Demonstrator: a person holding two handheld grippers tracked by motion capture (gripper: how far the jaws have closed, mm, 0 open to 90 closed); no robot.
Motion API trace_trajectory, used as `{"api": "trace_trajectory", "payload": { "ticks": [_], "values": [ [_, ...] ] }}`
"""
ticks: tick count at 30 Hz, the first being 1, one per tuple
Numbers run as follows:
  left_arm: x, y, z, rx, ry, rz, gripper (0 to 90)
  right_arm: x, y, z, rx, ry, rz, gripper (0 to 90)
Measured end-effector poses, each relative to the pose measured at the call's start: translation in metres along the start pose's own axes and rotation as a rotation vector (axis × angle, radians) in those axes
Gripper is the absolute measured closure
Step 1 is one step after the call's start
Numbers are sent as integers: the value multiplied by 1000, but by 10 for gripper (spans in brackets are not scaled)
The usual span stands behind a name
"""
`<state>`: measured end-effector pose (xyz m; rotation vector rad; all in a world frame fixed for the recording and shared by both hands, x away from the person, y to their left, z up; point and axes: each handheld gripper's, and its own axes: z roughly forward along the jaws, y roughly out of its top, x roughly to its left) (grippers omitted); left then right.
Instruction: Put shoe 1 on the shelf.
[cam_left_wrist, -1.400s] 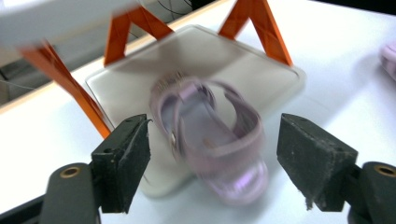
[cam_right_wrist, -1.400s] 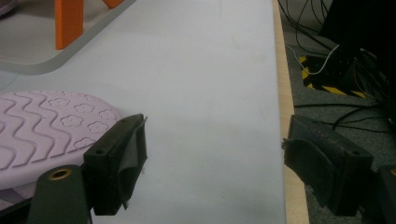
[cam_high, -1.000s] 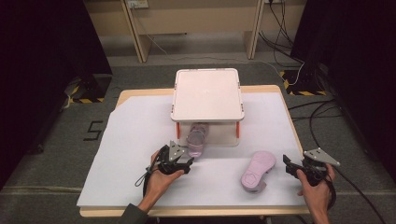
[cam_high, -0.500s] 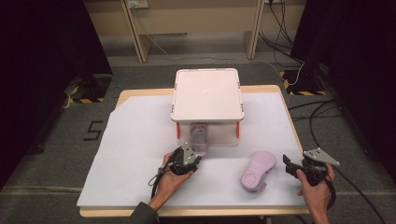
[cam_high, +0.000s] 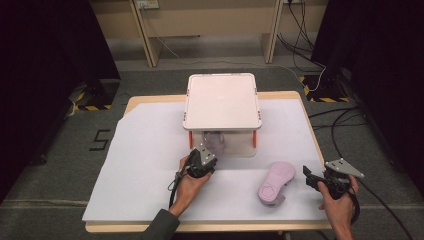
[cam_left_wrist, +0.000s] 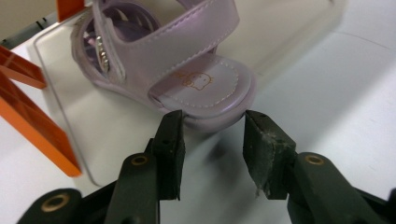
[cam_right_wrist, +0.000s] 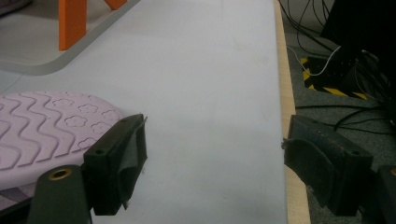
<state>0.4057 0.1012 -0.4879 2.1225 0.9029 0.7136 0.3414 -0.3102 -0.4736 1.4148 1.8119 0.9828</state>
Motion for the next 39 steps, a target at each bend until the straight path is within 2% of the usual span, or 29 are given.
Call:
{"api": "trace_trajectory", "payload": {
  "ticks": [7, 10, 13, 18, 20, 23, 24, 25, 26, 27, 28, 31, 32, 33, 34, 35, 36, 37, 39],
  "values": [
    [14, 2, 8, 29, 6, -31, 595, 0, 0, 0, -1, -1, 3, 215],
    [15, 0, 9, 42, 20, -20, 595, 0, 0, 0, -1, -1, -1, 215],
    [19, -2, 9, 51, 32, -35, 594, 0, 0, 0, -3, -1, 1, 215],
    [22, -3, 6, 59, 50, -37, 573, 0, 0, 0, -3, 1, -2, 215],
    [24, -5, 6, 62, 56, -44, 538, 0, 0, -1, -2, 0, 1, 215],
    [22, -5, 2, 51, 57, -56, 419, 0, 1, -2, -7, 4, 7, 215],
    [22, -4, 1, 40, 54, -62, 419, 0, 1, -3, -10, 5, 6, 215],
    [18, -4, -5, 40, 53, -73, 348, 1, 1, -5, -11, 12, 14, 215],
    [18, -4, -5, 40, 53, -73, 321, 1, 1, -5, -11, 12, 14, 215],
    [15, -5, -13, 28, 15, -71, 294, 2, 2, -9, -12, 29, 25, 214],
    [15, -5, -13, 28, 15, -71, 287, 2, 2, -9, -12, 29, 25, 214],
    [11, -12, -30, 6, -47, -94, 246, 10, 1, -17, -12, 74, 17, 204],
    [10, -15, -34, 6, -55, -97, 246, 10, 1, -17, -12, 74, 17, 204],
    [8, -22, -45, -2, -69, -95, 226, 14, 0, -20, -4, 92, 2, 201],
    [8, -22, -45, -2, -69, -95, 227, 14, 0, -20, -4, 92, 2, 201],
    [8, -30, -56, -11, -83, -89, 227, 20, -2, -24, 7, 115, -1, 197],
    [8, -30, -56, -11, -83, -89, 226, 20, -2, -24, 7, 115, -1, 197],
    [9, -38, -64, -22, -93, -101, 226, 25, -4, -28, 6, 145, -17, 178],
    [10, -43, -70, -25, -97, -111, 225, 26, -5, -30, 4, 151, -19, 169]
  ]
}}
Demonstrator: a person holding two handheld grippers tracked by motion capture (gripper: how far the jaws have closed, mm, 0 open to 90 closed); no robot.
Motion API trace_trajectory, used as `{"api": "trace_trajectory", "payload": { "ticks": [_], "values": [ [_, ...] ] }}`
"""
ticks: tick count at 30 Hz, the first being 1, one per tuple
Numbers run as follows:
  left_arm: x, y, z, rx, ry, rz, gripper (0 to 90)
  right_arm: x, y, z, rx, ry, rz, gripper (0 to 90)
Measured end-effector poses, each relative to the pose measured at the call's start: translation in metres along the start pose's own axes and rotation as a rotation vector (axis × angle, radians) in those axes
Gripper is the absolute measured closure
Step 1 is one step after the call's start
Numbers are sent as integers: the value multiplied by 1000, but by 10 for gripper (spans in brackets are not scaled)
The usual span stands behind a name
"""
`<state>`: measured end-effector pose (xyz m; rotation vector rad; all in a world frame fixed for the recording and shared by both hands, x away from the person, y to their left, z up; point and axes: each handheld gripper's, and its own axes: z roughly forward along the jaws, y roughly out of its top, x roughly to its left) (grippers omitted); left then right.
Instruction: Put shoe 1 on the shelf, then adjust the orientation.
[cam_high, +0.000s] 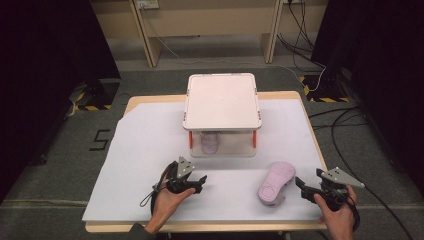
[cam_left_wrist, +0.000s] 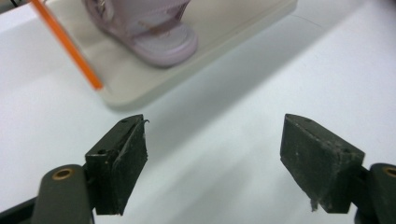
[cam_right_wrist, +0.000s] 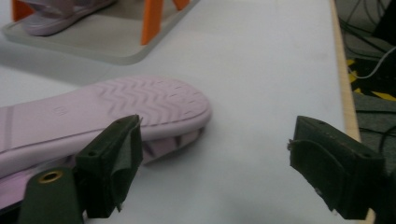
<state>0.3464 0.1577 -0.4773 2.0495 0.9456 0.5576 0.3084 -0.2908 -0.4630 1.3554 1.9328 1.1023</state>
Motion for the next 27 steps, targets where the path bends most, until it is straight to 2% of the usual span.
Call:
{"api": "trace_trajectory", "payload": {
  "ticks": [4, 8, 14, 18, 27],
  "values": [
    [8, -16, -19, -23, 17, -28, 225, 12, -7, -7, 18, 52, -11, 166],
    [11, -26, -29, -31, 36, -33, 222, 19, -10, -11, 21, 84, -18, 164],
    [12, -35, -32, -22, 27, -31, 218, 28, -16, -16, 35, 126, -15, 157],
    [12, -39, -34, -23, 37, -26, 217, 43, -22, -19, 57, 181, -48, 157],
    [14, -41, -33, -14, 41, -29, 217, 55, -25, -13, 91, 224, -77, 159]
  ]
}}
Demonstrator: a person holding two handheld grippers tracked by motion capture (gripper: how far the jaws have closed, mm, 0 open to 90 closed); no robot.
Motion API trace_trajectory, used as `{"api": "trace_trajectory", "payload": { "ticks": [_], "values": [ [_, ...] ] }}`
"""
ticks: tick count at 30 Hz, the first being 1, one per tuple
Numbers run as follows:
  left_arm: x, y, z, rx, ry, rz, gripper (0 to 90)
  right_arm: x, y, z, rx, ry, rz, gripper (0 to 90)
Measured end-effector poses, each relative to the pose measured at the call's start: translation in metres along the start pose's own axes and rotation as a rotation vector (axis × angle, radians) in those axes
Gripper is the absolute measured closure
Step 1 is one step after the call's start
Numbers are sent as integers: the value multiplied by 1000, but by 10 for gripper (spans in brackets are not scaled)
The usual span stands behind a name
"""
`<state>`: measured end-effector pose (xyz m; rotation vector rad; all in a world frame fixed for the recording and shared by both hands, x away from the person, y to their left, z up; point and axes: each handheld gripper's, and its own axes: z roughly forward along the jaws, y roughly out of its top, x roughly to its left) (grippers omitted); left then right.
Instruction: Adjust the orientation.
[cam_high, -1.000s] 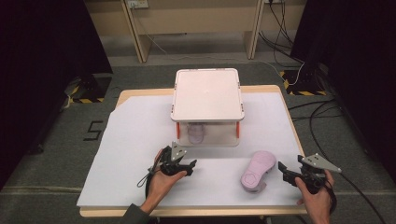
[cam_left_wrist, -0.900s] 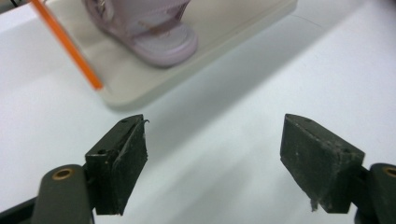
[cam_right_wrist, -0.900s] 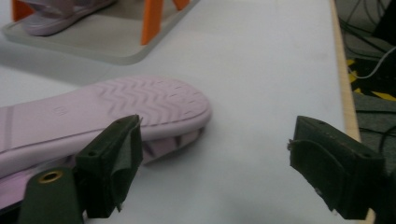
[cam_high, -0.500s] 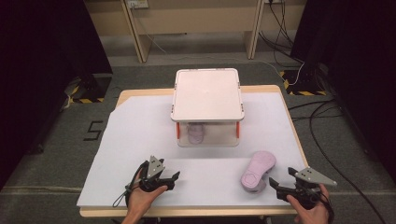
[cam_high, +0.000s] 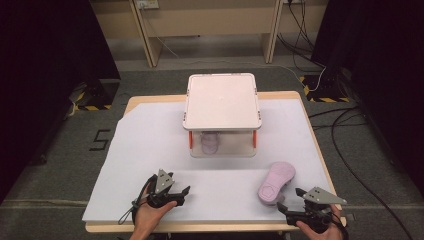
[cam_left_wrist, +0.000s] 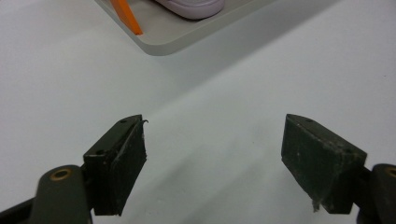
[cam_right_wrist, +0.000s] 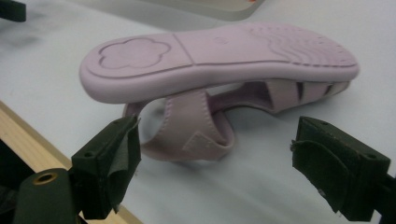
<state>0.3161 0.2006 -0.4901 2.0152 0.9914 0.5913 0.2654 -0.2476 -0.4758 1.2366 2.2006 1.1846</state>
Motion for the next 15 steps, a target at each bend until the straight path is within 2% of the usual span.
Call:
{"api": "trace_trajectory", "payload": {
  "ticks": [1, 7, 12, 15],
  "values": [
    [0, 0, 0, 2, 0, 3, 217, 2, 0, 3, 7, 4, -13, 160],
    [-1, 0, 2, 2, -1, 7, 218, 5, 1, 11, 19, 4, -23, 163],
    [-2, 0, 3, 5, -3, 13, 218, 5, 2, 16, 20, 18, -3, 184],
    [-2, 0, 5, 11, -5, 17, 218, 6, 5, 23, 6, 53, 2, 270]
  ]
}}
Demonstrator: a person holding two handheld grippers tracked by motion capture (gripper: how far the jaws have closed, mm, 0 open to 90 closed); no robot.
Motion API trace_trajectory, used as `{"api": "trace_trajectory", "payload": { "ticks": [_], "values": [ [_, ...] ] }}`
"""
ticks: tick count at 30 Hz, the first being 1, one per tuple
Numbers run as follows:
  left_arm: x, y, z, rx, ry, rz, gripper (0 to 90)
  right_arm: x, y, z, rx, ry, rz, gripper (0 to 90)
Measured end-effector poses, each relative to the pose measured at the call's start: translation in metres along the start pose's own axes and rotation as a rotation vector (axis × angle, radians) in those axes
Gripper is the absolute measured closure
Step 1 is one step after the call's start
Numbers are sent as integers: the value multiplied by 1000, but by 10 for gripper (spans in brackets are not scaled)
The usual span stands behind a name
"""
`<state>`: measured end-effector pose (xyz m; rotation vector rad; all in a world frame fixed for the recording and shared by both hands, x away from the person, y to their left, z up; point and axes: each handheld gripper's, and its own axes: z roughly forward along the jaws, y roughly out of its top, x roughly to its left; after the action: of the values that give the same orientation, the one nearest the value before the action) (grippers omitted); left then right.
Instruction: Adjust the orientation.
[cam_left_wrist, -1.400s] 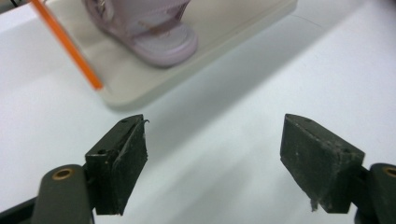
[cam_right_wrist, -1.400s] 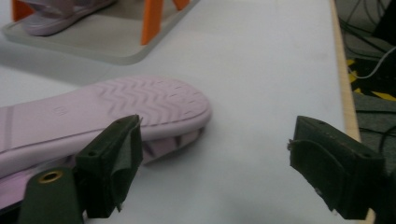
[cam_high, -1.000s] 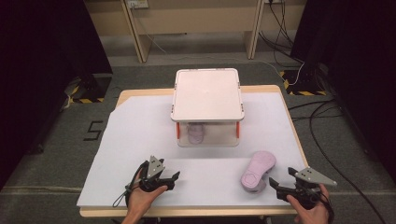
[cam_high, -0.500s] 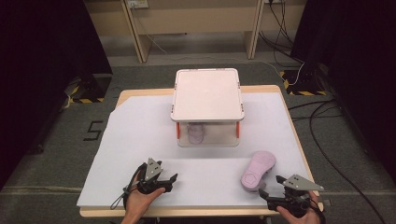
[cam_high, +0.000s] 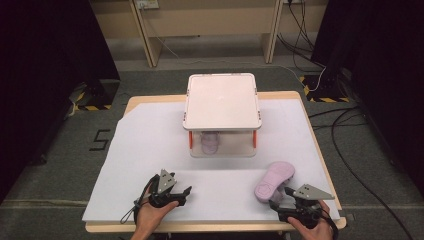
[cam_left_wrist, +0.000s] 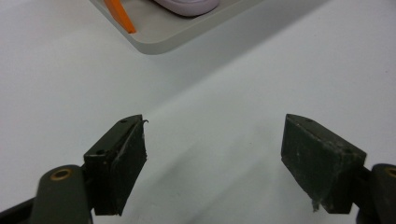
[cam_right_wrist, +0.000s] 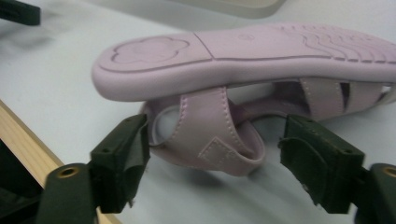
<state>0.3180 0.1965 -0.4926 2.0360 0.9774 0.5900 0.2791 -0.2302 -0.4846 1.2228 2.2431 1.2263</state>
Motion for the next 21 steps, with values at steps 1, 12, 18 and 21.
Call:
{"api": "trace_trajectory", "payload": {
  "ticks": [1, 12, 18, 21],
  "values": [
    [0, 0, 0, 0, 0, 0, 219, 0, 0, 0, 0, 0, 0, 270],
    [-1, 0, 2, 2, -6, 0, 223, 6, 27, 16, -50, 90, -70, 480],
    [0, 0, 2, -2, -9, -10, 231, 8, 40, 17, -18, 108, -129, 593],
    [0, 0, 1, -6, -11, -11, 232, 9, 40, 12, -9, 135, -126, 599]
  ]
}}
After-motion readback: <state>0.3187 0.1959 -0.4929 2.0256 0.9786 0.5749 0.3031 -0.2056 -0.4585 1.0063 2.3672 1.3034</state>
